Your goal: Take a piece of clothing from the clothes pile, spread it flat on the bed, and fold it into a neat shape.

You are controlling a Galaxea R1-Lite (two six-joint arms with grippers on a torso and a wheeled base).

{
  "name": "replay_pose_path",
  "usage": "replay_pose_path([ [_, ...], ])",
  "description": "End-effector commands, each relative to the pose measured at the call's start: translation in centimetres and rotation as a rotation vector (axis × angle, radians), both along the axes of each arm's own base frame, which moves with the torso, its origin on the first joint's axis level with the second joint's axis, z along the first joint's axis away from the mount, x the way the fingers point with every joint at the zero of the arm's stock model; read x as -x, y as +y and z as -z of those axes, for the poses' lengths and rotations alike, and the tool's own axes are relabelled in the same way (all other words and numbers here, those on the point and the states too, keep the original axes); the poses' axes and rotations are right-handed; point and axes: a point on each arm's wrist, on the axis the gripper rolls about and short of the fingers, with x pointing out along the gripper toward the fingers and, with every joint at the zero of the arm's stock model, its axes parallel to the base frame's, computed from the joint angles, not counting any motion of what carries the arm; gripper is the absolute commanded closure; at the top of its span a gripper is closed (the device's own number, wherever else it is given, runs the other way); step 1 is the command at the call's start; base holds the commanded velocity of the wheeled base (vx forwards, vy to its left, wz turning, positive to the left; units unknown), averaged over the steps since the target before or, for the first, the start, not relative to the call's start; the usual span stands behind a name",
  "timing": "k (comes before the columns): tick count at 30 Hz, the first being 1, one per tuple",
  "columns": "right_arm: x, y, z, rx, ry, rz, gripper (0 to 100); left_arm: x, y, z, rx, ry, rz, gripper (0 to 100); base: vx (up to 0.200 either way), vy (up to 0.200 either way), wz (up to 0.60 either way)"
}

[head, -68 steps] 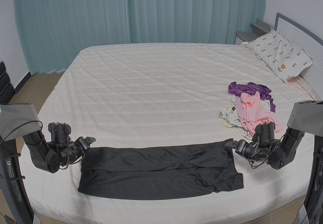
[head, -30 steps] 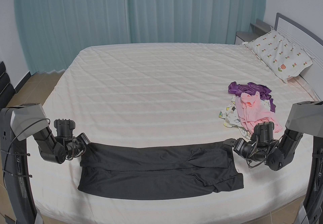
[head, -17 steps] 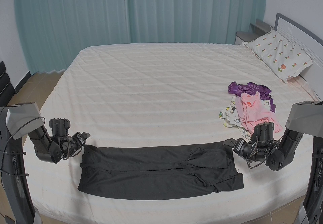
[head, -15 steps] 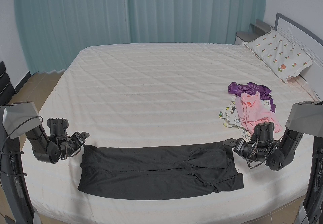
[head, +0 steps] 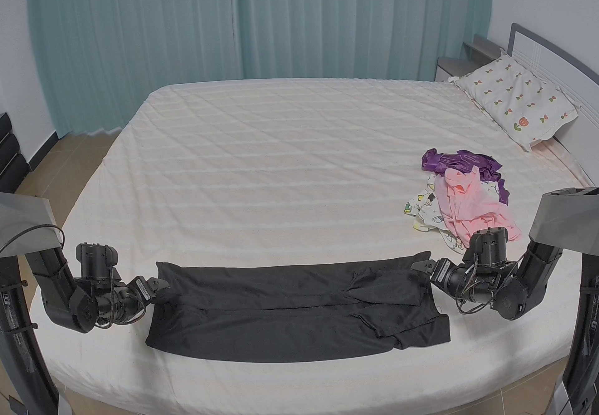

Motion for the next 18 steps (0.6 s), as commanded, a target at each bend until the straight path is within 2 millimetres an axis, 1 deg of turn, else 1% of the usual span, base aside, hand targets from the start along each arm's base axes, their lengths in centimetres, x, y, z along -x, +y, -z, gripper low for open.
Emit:
replay_pose_path([
  [1,0.2,0.3,0.0,0.0,0.003,-0.01,0,1.2,-0.2,0.6,-0.009,0.028,0.019,0,0.0,0.0,0.0],
  [3,0.2,0.3,0.1,0.002,0.006,-0.009,0,1.8,-0.6,1.8,-0.044,0.025,0.07,0,0.0,0.0,0.0],
  [6,0.2,0.3,0.2,0.002,0.007,-0.009,0,2.1,-0.7,2.3,-0.059,0.024,0.089,0,0.0,0.0,0.0],
  [7,0.2,0.3,0.2,0.002,0.007,-0.009,0,2.1,-0.9,2.9,-0.069,0.013,0.101,0,0.0,0.0,0.0],
  [10,0.2,0.3,0.2,0.002,0.007,-0.009,0,2.2,-1.3,3.5,-0.078,0.016,0.111,0,0.0,0.0,0.0],
  [13,0.2,0.3,0.1,0.002,0.006,-0.009,0,2.5,-1.5,3.6,-0.091,0.018,0.123,0,0.0,0.0,0.0],
  [15,0.2,0.3,0.1,0.002,0.006,-0.009,0,3.2,-1.7,3.7,-0.106,0.035,0.148,0,0.0,0.0,0.0],
  [18,0.2,0.3,0.1,0.002,0.004,-0.009,0,3.5,-1.9,3.8,-0.121,0.047,0.171,0,0.0,0.0,0.0],
])
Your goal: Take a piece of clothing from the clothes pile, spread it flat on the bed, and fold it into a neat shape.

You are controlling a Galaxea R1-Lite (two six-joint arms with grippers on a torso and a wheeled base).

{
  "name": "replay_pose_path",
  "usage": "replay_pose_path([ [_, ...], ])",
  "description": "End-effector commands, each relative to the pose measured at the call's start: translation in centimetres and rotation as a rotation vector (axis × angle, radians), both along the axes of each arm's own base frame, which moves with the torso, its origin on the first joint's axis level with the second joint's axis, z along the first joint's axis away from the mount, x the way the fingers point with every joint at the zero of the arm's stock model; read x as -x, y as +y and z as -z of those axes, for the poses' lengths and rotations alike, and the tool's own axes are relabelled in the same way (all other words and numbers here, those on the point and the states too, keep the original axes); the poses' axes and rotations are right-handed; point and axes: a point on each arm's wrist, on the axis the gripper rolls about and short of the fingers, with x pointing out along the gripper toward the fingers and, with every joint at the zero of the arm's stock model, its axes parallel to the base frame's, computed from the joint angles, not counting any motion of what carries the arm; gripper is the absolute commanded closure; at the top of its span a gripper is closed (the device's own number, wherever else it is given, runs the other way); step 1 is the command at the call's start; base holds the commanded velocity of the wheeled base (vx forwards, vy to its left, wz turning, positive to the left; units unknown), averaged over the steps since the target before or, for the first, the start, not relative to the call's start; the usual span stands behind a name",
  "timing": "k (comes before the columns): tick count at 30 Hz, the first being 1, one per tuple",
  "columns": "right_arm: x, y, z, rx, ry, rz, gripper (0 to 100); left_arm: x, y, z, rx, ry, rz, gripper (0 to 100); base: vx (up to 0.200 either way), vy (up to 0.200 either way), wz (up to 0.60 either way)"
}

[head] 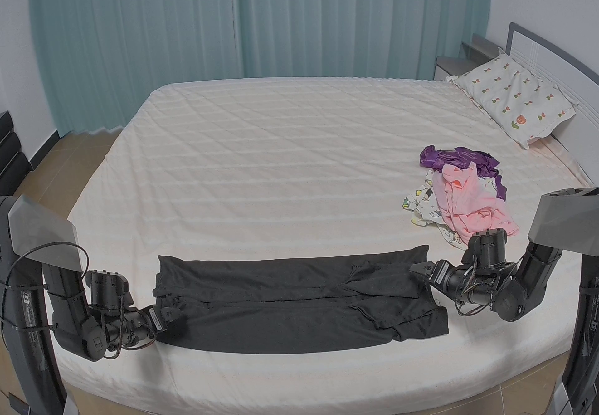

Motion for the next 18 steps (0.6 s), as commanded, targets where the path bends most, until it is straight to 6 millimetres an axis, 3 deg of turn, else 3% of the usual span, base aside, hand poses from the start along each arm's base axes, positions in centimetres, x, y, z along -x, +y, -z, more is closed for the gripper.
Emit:
replay_pose_path([
  [1,0.0,0.0,0.0,0.0,0.001,0.0,0,0.8,-0.4,0.7,-0.014,0.045,0.023,0,0.0,0.0,0.0],
  [4,0.0,0.1,0.0,-0.002,-0.001,-0.003,0,0.8,-0.4,0.7,-0.015,0.047,0.022,0,0.0,0.0,0.0],
  [5,0.0,0.0,0.0,0.0,0.001,0.0,0,0.8,-0.4,0.8,-0.016,0.048,0.021,100,0.0,0.0,0.0],
  [18,0.0,-0.1,-0.1,-0.002,-0.003,0.003,0,2.3,0.1,0.8,-0.148,0.098,-0.08,100,0.0,0.0,0.0],
])
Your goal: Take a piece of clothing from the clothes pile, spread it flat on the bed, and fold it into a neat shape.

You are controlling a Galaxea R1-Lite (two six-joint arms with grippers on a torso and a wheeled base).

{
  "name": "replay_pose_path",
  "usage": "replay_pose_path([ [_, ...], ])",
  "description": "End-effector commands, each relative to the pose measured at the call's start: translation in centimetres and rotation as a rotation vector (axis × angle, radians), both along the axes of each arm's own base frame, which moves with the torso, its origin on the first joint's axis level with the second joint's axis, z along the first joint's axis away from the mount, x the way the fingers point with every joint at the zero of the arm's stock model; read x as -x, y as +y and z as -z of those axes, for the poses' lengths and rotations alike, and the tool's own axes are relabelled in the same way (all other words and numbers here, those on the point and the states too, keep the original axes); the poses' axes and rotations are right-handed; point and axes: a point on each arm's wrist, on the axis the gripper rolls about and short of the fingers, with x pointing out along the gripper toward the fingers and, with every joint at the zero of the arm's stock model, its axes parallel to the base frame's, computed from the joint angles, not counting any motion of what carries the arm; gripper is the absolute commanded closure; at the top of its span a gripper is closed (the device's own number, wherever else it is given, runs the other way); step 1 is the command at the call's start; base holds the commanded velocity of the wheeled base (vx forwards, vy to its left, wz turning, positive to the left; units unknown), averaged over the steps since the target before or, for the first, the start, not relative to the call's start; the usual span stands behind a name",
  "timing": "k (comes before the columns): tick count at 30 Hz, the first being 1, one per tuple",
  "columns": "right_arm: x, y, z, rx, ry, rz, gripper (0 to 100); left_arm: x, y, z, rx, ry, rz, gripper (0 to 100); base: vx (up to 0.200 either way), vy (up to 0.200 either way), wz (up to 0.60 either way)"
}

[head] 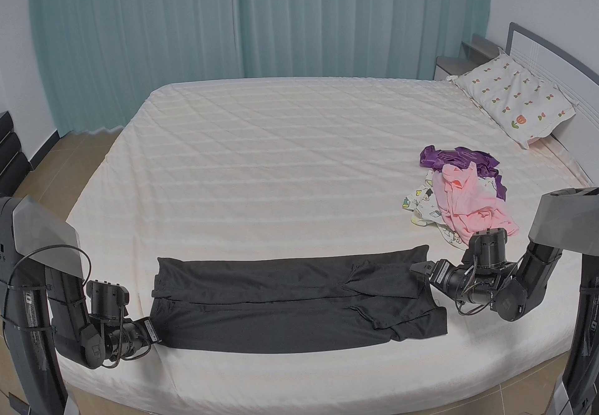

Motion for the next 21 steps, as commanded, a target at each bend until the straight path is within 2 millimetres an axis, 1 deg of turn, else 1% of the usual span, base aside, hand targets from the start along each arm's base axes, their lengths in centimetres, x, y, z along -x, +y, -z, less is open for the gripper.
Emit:
replay_pose_path([
  [1,0.0,-0.1,0.0,-0.001,-0.001,0.002,0,0.3,0.0,0.2,-0.023,0.017,-0.001,100,0.0,0.0,0.0],
  [8,0.0,-0.1,-0.1,-0.001,-0.002,0.002,0,0.7,0.0,0.2,-0.047,0.032,-0.004,100,0.0,0.0,0.0],
  [13,0.0,-0.1,-0.1,0.0,-0.003,0.004,0,0.6,0.0,0.0,-0.043,0.024,-0.002,100,0.0,0.0,0.0],
  [14,0.0,-0.1,-0.1,0.0,-0.003,0.004,0,0.6,0.0,0.0,-0.043,0.024,-0.002,0,0.0,0.0,0.0],
  [16,0.0,-0.2,-0.1,-0.001,-0.004,0.005,0,0.2,0.2,-0.4,-0.031,-0.009,-0.008,0,0.0,0.0,0.0],
  [21,0.0,-0.2,-0.3,-0.002,-0.01,0.006,0,-0.8,1.2,-3.9,0.01,-0.179,-0.018,0,0.0,0.0,0.0],
])
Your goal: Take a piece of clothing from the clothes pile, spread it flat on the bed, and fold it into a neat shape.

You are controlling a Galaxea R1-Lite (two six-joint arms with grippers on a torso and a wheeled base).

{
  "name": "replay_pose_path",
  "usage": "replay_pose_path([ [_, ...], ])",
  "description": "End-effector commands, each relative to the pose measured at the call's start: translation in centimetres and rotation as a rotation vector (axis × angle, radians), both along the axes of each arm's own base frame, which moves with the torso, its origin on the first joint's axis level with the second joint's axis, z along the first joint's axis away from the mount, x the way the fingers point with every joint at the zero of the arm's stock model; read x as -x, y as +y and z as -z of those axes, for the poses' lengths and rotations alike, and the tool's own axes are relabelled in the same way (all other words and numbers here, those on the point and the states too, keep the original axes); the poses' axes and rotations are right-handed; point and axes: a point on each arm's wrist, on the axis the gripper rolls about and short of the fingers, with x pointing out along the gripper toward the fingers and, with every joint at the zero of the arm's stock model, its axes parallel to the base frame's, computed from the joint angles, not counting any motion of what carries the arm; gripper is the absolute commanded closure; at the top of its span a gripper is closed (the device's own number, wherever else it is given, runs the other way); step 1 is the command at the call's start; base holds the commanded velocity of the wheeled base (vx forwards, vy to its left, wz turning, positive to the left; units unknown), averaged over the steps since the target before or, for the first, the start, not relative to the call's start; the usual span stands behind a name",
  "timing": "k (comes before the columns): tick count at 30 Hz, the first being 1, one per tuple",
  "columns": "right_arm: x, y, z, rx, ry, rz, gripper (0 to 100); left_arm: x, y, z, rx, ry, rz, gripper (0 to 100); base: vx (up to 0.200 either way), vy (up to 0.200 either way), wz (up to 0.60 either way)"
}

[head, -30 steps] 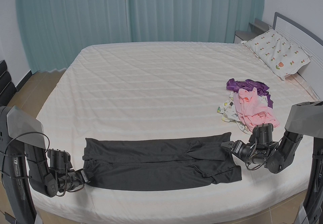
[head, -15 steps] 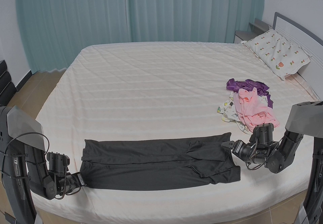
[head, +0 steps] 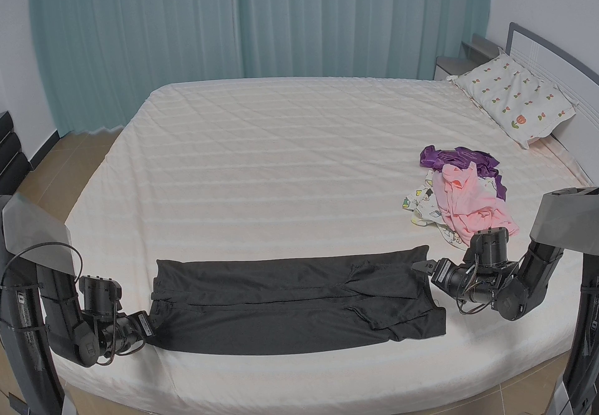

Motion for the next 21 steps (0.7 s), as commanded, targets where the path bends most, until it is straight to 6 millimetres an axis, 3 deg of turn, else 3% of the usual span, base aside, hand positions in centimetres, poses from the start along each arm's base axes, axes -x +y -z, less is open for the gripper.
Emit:
replay_pose_path([
  [1,0.0,0.0,-0.1,-0.001,-0.004,-0.001,0,-1.0,0.9,-3.5,0.037,-0.166,0.0,0,0.0,0.0,0.0],
  [3,0.0,0.0,-0.1,-0.001,-0.004,0.0,0,-1.7,1.1,-4.3,0.063,-0.213,0.021,0,0.0,0.0,0.0],
  [9,0.0,0.0,-0.2,-0.001,-0.005,0.0,0,-3.2,1.0,-4.4,0.089,-0.22,0.056,0,0.0,0.0,0.0],
  [15,0.0,0.0,0.0,0.0,-0.001,0.0,0,-6.2,1.0,-1.9,0.113,-0.131,0.145,0,0.0,0.0,0.0],
  [21,-0.1,0.0,0.2,0.0,0.004,0.001,0,-8.0,0.8,0.2,0.158,-0.122,0.204,0,0.0,0.0,0.0],
])
